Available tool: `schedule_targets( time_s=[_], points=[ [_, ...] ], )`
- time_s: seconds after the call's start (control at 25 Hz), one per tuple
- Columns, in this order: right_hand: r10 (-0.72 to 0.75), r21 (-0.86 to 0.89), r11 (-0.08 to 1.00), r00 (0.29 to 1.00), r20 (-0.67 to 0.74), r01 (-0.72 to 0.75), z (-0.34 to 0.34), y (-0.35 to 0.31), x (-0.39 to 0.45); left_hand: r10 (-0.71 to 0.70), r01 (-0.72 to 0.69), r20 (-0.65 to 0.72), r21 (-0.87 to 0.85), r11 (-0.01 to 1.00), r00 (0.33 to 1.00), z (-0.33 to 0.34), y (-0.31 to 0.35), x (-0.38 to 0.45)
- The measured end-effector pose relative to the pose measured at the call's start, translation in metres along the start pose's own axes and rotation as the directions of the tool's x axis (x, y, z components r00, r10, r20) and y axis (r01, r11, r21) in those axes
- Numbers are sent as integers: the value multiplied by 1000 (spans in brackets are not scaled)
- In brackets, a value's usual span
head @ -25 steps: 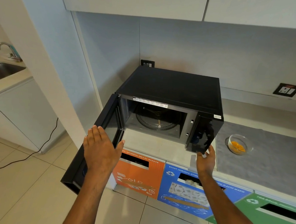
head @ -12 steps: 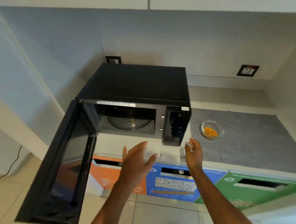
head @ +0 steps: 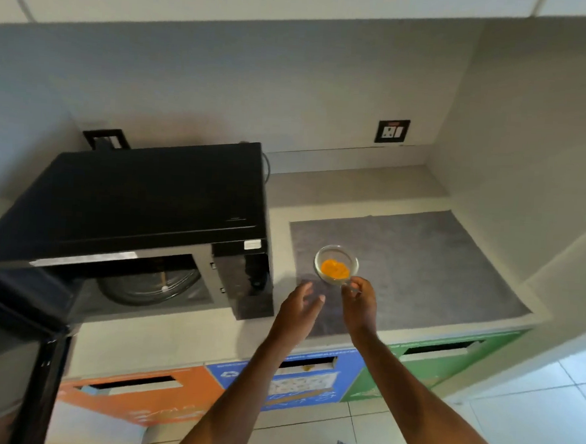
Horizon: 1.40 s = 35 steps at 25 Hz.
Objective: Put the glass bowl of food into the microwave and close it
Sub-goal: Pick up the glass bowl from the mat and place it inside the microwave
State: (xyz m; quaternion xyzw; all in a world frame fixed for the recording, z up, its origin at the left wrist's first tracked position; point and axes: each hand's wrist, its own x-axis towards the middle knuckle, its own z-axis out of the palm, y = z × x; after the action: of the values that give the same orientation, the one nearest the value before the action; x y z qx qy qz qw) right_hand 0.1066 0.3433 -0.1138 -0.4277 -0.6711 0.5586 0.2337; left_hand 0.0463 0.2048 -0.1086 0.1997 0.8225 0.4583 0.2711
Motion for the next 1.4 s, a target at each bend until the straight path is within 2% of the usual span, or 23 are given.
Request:
schedule_targets(
  time_s=[0.16, 0.24, 0.36, 0.52, 0.64, 0.84, 1.08, 1.24, 1.4],
  points=[
    [60, 58, 997, 997, -48, -57, -10, -2, 41, -75, 69, -68, -75, 995, 995, 21, 17, 48],
    [118, 104, 988, 993, -27, -115, -10, -2, 52, -109, 99, -82, -110, 989, 991, 25, 22, 65],
    [145, 72, 986, 988, 57, -149, -8, -1, 67, -193, 173, -83, -203, 964, 978, 27, 25, 86],
    [172, 94, 978, 977, 128, -185, 1, 5, 86, -210, 175, -54, -375, 910, 976, 30, 21, 105],
    [182, 105, 974, 971, 157, -200, 6, 10, 93, -245, 206, -6, -522, 828, 970, 36, 19, 108],
    [185, 122, 973, 979, 82, -194, 6, 16, 90, -294, 229, -3, -622, 749, 956, 40, 19, 104],
    [214, 178, 959, 975, 56, -221, -1, 19, 50, -311, 234, 0, -661, 713, 950, 39, 11, 68],
    [264, 304, 914, 963, 61, -270, -4, 25, -3, -299, 244, 35, -674, 697, 954, 27, -1, 21],
    [255, 332, 908, 966, 44, -255, 2, 36, -70, -244, 201, 18, -625, 755, 970, 10, -27, -37]
  ],
)
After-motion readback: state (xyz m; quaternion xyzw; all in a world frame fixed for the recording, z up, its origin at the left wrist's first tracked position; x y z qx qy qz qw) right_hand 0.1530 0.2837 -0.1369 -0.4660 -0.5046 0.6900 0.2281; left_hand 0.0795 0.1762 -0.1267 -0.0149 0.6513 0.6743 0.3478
